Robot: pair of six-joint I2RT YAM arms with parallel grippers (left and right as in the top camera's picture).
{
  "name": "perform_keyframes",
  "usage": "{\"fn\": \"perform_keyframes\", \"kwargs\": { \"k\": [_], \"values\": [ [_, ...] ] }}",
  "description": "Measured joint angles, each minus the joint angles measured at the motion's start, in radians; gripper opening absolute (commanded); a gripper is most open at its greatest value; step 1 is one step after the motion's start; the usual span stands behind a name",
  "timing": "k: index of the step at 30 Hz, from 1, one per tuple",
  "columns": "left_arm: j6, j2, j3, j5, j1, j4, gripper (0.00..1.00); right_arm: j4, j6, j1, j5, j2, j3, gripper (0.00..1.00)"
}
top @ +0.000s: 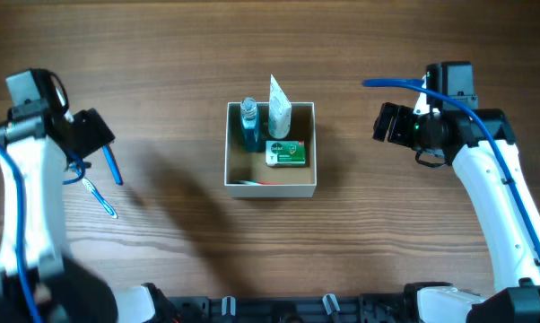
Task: Pack container
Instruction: 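Grasp the blue razor with the left gripper, then drop the razor into the box with the left gripper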
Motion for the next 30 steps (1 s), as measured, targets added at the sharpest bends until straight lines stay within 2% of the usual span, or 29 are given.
{"fn": "perform_keyframes", "kwargs": {
  "k": [2, 5, 9, 14, 15, 18, 25, 28, 30],
  "values": [
    [-0.012, 0.142, -0.006, 0.031, 0.011, 0.035, 0.8, -0.002, 0.0, 0.0, 0.0, 0.0, 0.0, 1.0],
    [-0.019, 0.261, -0.008, 0.049, 0.011, 0.083, 0.76, -0.006, 0.0, 0.0, 0.0, 0.0, 0.0, 1.0],
    [-0.026, 0.344, -0.01, 0.053, 0.011, 0.139, 0.66, -0.008, 0.0, 0.0, 0.0, 0.0, 0.0, 1.0],
    [-0.027, 0.373, -0.01, 0.043, 0.011, 0.175, 0.65, -0.008, 0.0, 0.0, 0.0, 0.0, 0.0, 1.0],
    [-0.027, 0.386, -0.01, 0.043, 0.011, 0.177, 0.62, -0.008, 0.0, 0.0, 0.0, 0.0, 0.0, 1.0],
    [-0.028, 0.394, -0.009, 0.027, 0.01, 0.179, 0.22, -0.008, 0.0, 0.0, 0.0, 0.0, 0.0, 1.0],
    [-0.027, 0.396, -0.005, 0.014, 0.011, 0.141, 0.04, -0.009, 0.0, 0.0, 0.0, 0.0, 0.0, 1.0],
    [-0.027, 0.38, -0.002, 0.014, 0.006, 0.086, 0.04, -0.009, 0.0, 0.0, 0.0, 0.0, 0.0, 1.0],
    [-0.026, 0.311, -0.002, 0.014, -0.015, 0.06, 0.04, -0.009, 0.0, 0.0, 0.0, 0.0, 0.0, 1.0]
  ]
}}
